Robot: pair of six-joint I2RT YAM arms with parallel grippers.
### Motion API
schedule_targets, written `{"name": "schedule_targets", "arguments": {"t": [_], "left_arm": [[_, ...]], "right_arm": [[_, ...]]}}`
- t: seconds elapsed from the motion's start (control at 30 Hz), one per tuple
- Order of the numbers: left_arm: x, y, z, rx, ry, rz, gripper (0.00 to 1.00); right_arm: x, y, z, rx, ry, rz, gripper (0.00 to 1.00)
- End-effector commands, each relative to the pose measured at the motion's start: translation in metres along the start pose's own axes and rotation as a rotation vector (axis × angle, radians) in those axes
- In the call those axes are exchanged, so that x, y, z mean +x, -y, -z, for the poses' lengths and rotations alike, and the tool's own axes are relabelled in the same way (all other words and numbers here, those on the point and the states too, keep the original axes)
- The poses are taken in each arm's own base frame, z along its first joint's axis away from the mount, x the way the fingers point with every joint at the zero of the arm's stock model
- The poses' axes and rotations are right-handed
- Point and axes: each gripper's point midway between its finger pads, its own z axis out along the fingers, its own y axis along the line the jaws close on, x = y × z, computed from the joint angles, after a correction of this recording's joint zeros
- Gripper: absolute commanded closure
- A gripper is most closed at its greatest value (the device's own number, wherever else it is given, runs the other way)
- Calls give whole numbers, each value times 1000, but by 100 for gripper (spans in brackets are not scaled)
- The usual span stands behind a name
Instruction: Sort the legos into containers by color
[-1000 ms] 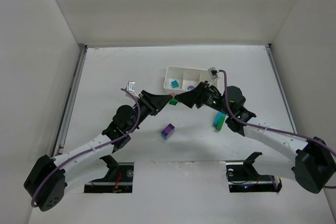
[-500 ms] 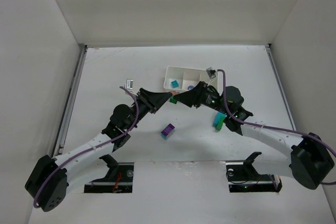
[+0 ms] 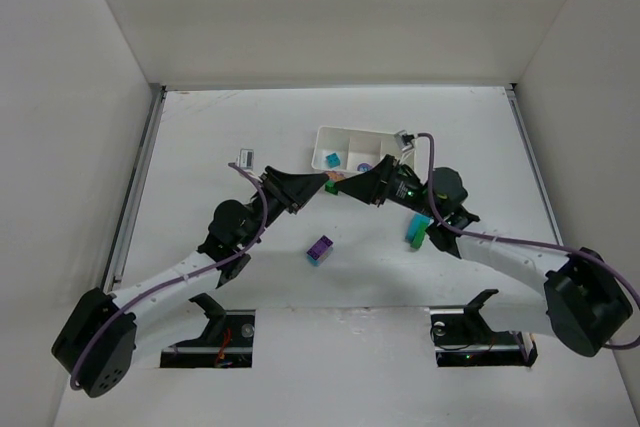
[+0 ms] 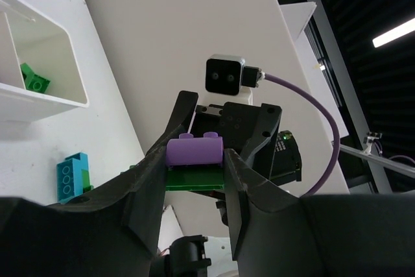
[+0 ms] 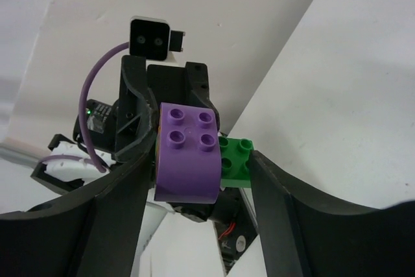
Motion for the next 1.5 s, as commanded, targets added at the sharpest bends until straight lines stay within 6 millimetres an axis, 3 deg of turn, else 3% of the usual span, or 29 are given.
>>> {"name": "schedule_targets", "arguments": {"t": [0.0, 0.1, 0.4, 0.63, 0.87, 1.13, 1.33, 1.47], "left_arm": [[-7, 19, 2, 96, 25, -19, 86], [-9, 16, 3, 91, 30, -28, 86], [-8, 15, 2, 90, 27, -50, 86], [-2, 9, 2, 75, 12, -61, 86], [-3, 6, 3, 72, 16, -73, 86], [-1, 3, 4, 65, 9, -84, 87], [-2, 4, 6, 68, 12, -88, 87], [1, 4, 4, 68, 1, -96, 87]], "right_arm": [[-9, -21, 4, -102, 11, 3, 30], [-11, -20, 5, -116, 5, -18, 29], [-7, -13, -3, -132, -20, -74, 43], [-12, -24, -4, -182, -7, -89, 38], [-11, -22, -6, -188, -10, -109, 48], [-15, -31, -5, -227, 5, -123, 34], [-16, -30, -4, -228, 8, -139, 52], [-15, -25, -7, -219, 9, -151, 47]]}}
